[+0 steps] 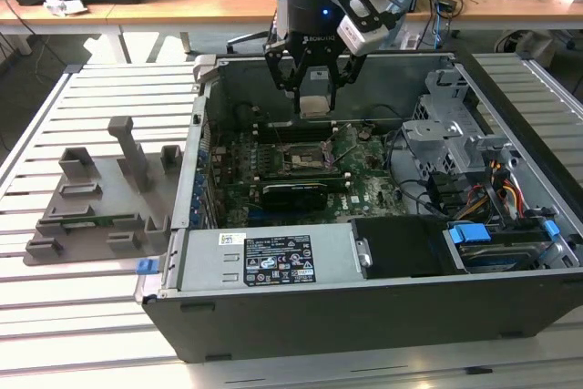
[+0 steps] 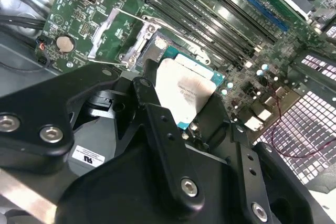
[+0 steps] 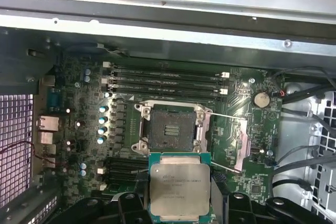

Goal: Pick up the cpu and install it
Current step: 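Pick up the cpu and move it towards the insertion slot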

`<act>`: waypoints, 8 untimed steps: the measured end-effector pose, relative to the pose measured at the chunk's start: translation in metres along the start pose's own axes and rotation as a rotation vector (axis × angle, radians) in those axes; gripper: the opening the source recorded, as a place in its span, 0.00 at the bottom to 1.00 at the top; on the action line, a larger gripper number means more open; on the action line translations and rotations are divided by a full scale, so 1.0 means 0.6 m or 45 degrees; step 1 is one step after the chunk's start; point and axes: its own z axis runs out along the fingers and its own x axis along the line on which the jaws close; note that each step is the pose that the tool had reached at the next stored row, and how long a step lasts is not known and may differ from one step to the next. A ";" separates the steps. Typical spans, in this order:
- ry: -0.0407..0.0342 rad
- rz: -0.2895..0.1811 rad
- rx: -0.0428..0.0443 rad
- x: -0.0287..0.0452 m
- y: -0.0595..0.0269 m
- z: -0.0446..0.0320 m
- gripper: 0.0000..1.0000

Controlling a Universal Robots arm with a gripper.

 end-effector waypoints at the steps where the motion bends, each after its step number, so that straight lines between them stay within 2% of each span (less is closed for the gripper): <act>1: -0.0003 0.000 0.000 0.000 0.000 0.000 0.55; 8: -0.0002 0.000 0.000 0.000 0.000 0.000 0.55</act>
